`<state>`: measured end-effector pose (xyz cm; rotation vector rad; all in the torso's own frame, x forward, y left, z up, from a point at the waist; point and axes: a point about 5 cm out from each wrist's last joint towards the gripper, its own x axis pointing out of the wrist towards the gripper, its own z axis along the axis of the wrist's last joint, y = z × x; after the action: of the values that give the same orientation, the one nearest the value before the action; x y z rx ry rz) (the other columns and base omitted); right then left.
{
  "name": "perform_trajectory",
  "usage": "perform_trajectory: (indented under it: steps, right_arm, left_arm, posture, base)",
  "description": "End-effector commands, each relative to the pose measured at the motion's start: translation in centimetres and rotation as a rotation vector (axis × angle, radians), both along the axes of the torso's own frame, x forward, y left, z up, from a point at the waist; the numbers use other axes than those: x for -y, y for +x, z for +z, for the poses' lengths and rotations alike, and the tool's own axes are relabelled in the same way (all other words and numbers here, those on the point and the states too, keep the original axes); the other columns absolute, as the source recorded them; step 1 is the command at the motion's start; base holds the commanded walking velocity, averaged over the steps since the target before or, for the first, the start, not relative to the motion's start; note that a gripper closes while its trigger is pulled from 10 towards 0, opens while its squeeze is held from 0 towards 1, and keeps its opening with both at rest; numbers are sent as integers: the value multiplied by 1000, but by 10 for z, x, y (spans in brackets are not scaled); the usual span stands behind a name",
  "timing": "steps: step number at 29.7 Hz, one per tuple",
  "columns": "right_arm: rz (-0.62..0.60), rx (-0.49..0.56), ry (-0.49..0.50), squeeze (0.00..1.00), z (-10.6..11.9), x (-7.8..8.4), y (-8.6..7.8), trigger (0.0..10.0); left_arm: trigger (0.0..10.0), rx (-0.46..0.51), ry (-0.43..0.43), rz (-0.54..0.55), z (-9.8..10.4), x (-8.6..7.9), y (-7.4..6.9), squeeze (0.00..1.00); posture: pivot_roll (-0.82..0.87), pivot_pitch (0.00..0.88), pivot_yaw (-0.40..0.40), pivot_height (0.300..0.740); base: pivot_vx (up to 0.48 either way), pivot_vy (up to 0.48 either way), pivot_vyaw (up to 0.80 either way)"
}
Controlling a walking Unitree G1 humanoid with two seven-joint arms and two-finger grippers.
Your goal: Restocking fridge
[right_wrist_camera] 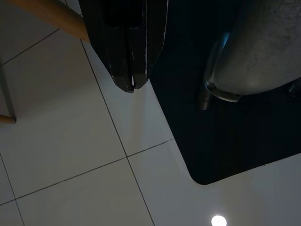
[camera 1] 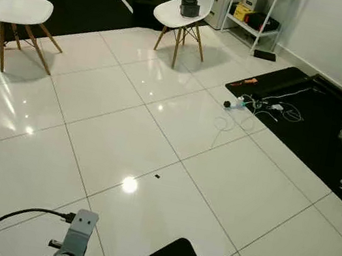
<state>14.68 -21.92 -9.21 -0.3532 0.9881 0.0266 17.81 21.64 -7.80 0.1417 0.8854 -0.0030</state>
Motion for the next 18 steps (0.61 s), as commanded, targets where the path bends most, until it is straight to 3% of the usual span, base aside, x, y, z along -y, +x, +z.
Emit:
perform_trajectory:
  steps: [1, 18]
  right_arm:
    - [-11, -1, 1, 0, 0, 3, -3, 10000]
    - [31, 4, -2, 0, 0, 3, -3, 10000]
  left_arm:
    - [10000, -23, 1, 4, -4, 1, -7, 0]
    - [10000, -46, 13, -7, -6, -2, -12, 0]
  posture:
    - [30, 67, -33, 740]
    - [28, 59, -34, 740]
  base:
    - [0, 0, 0]
    - [0, 0, 0]
